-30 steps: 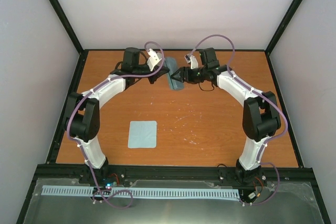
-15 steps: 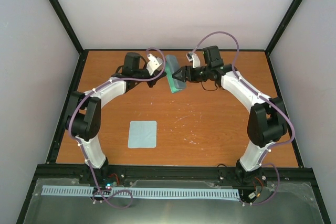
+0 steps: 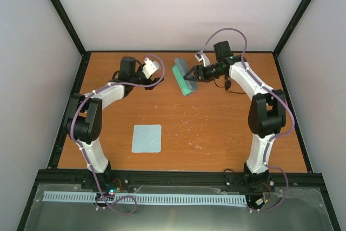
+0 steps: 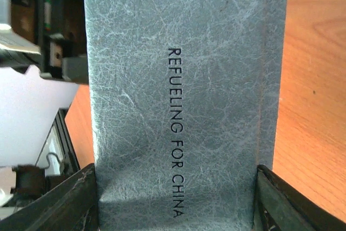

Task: Organize the sunglasses
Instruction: Open the sunglasses case.

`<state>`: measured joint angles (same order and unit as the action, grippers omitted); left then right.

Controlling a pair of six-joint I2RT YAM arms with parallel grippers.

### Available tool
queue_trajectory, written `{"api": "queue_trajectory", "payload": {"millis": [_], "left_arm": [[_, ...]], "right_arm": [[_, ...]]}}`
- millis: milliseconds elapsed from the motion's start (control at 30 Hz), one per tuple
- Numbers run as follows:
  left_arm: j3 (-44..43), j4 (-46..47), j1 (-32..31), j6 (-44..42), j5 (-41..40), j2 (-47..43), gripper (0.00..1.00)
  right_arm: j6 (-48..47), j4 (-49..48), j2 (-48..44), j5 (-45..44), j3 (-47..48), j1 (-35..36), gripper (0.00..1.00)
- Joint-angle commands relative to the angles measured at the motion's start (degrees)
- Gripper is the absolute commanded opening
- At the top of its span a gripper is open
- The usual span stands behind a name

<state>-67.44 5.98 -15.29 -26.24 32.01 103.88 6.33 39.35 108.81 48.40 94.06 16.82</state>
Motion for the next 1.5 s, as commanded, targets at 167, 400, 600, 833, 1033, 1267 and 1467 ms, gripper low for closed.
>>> {"api": "queue_trajectory", "payload": {"millis": [167,400,600,833,1033,1267,1467], "left_arm": [[1.82,1.7,1.49,-22.78,7.87,-1.27,0.67],[1.94,1.72,1.67,-34.16,11.4,0.01,0.69],[7.29,6.85,1.6,-42.2,13.78,-1.24,0.72],[6.55,-0.36,1.61,-50.45,17.82,-0.33,0.72],[3.62,-7.16,1.42,-55.49,21.81,1.45,0.71],[1.81,-11.74,-0.05,-57.21,22.28,3.08,0.57],[2.37,-12.6,-0.97,-58.22,21.1,3.85,0.49]], "right_arm": [[-18.11,18.94,7.74,9.35,3.58,-0.43,0.03],[-19.68,21.91,12.78,10.27,2.08,1.6,0.03],[-20.47,23.29,16.41,11.5,4.75,2.91,0.03],[-21.17,23.93,16.52,11.36,5.8,4.61,0.03],[-21.4,24.45,16.65,10.7,5.9,6.11,0.03],[-21.4,25.24,17.07,10.4,7.75,6.99,0.03],[-21.59,25.96,16.66,9.94,9.33,7.47,0.03]]}}
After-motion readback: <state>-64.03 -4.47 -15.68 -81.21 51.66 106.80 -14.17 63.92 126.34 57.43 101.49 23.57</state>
